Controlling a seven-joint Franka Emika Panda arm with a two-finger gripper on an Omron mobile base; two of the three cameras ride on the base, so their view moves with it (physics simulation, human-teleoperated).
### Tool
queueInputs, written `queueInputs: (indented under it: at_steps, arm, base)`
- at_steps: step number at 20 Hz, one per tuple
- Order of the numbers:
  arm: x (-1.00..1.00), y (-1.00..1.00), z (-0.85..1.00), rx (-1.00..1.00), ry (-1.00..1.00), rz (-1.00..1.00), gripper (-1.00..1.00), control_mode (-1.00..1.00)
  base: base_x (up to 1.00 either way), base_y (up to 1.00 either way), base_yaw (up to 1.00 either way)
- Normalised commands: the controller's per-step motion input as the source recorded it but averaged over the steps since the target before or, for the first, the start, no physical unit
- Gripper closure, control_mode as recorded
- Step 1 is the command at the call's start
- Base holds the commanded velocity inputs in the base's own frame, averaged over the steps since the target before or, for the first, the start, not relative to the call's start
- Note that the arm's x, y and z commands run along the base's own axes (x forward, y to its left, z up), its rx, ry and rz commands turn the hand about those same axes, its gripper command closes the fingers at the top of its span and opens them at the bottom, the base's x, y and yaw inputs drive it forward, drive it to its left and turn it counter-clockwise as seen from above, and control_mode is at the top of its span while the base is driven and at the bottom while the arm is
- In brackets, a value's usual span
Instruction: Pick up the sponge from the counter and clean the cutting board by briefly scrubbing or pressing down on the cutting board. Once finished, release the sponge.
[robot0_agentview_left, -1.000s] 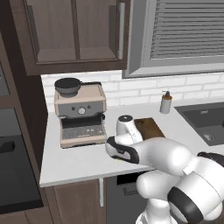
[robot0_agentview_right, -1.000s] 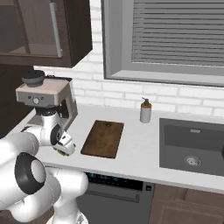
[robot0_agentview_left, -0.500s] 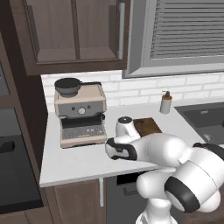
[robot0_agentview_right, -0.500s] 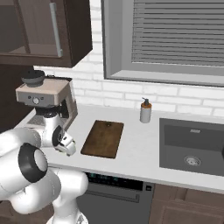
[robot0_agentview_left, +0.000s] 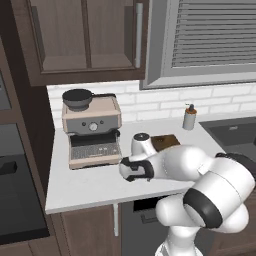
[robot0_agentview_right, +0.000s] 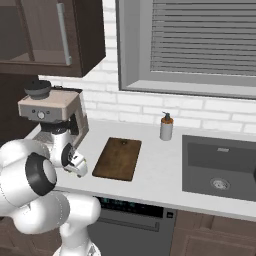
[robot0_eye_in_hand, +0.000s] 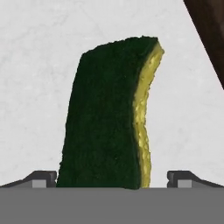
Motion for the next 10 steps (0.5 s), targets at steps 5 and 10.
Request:
queueInputs:
  at_steps: [5,10]
  arm:
    - [0.32,0.18,-0.15,0.0,-0.01,0.0,-1.0,-1.0]
    - [0.51,0.29,-0.22,0.0,-0.05,0.0,-1.0,-1.0]
  base:
    - [0.0,0.0,0.0]
    - [0.0,0.0,0.0]
